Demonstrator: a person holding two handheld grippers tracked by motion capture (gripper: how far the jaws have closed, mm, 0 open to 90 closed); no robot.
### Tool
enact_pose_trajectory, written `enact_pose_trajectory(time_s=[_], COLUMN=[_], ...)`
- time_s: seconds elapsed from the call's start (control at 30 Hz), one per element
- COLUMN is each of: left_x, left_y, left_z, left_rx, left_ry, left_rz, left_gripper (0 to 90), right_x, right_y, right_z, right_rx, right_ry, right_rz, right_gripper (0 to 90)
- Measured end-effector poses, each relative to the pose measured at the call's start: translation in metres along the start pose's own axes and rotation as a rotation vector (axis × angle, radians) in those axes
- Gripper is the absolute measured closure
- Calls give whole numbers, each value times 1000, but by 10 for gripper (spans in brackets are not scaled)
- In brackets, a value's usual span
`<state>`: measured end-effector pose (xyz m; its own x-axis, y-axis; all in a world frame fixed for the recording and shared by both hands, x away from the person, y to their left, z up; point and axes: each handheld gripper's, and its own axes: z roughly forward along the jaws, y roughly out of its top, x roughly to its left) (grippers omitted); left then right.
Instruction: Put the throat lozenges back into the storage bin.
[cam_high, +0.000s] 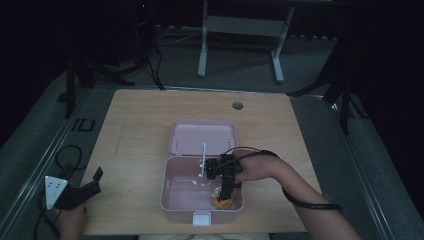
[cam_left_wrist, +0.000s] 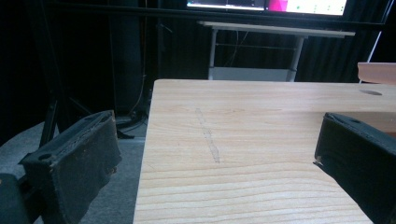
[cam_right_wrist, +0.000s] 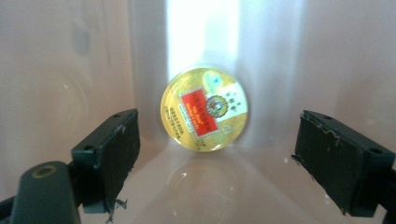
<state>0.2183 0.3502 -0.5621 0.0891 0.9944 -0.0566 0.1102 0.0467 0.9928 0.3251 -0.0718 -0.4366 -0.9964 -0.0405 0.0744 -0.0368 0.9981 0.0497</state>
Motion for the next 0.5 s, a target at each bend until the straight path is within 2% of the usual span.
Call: enact_pose_trajectory(time_s=[0.07, 0.17, 0.23, 0.37, 0.5], left_x=[0, 0, 0, 0, -1], left_y=[0, 0, 0, 0, 0], left_z=[0, 0, 0, 0, 0], left_rx=[0, 1, -1, -1, 0], left_ry=[1, 1, 2, 3, 5], left_rz=[1, 2, 1, 3, 5], left_gripper=[4, 4, 4, 4, 4], right_x=[0, -1, -2, -2, -5], right_y=[-5, -10, -21, -37, -58], right_z=[-9, -17, -28, -44, -62], right_rx=[-43, -67, -110, -196, -315], right_ry=[-19, -30, -40, -105, -166], right_rz=[-2, 15, 35, 63, 109], right_gripper=[130, 126, 124, 124, 124])
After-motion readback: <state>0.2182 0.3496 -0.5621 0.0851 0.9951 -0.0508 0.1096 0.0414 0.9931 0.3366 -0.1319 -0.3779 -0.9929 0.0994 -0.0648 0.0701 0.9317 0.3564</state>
